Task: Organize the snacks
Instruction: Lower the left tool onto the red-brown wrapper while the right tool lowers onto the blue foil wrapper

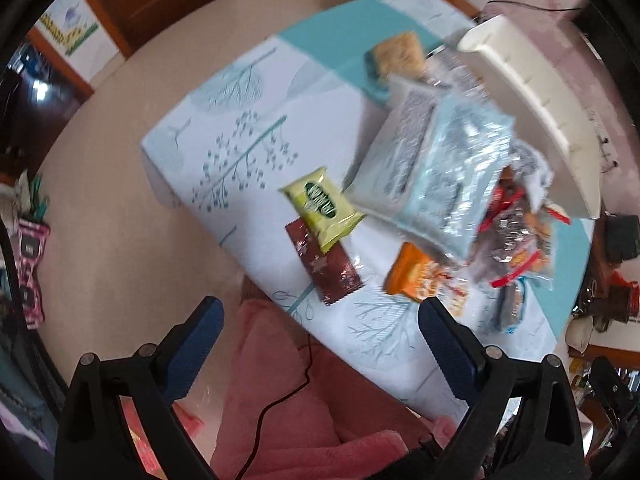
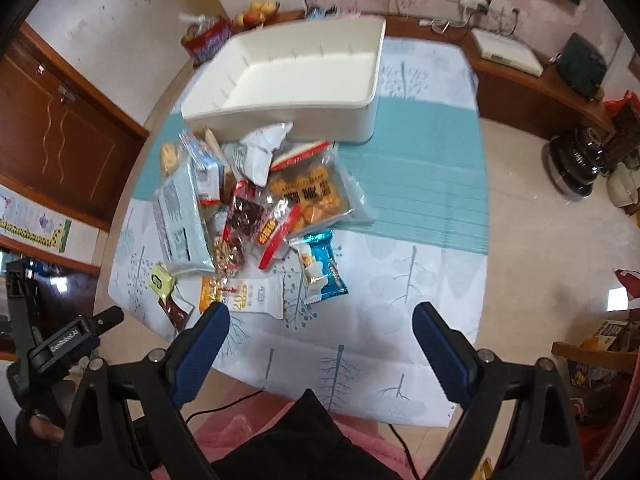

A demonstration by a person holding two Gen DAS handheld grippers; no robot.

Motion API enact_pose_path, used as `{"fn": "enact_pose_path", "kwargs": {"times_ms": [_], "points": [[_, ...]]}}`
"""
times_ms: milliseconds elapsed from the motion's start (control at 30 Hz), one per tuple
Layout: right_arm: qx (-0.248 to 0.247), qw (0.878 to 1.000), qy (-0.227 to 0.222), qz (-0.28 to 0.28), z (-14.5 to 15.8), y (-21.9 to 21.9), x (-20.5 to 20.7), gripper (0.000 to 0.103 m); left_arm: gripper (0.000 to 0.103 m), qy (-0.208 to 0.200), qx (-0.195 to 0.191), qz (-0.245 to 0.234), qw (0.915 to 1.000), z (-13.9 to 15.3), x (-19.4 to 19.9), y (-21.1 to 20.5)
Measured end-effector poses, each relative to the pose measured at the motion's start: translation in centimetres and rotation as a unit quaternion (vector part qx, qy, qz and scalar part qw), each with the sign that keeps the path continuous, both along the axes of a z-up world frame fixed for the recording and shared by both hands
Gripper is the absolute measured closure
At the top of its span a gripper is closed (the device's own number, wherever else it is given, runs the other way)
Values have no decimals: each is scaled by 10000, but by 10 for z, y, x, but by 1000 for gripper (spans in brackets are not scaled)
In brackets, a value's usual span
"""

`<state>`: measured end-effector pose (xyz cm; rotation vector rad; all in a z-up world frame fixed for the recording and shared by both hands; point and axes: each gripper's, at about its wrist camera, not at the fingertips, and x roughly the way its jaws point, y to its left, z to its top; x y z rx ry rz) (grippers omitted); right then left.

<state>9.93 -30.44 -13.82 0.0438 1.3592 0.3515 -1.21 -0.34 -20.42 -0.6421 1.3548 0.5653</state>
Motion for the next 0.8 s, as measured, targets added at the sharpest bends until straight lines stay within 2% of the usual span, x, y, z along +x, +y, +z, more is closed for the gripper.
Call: {"fn": "enact_pose_path", "kwargs": {"times_ms": [167,400,533,667,800], "points": [[-96,9984,549,7,-29,5,19,14,6,335,-387,292,9983,-39,5,12],[-285,9939,1062,24,-66,13,38,15,6,443,-510,521,9964,-71,16,26],[-405,9914,1242,79,-82,19,46,21,6,505,-581,588,9953,-85,23,32],[-509,9882,1434,157,-97,26,49,23,16,629,-635,600,9942,-100,29,44],[-613,9859,1542,200,-109,32,54,31,25,661,-728,600,9933,-110,34,50]]}}
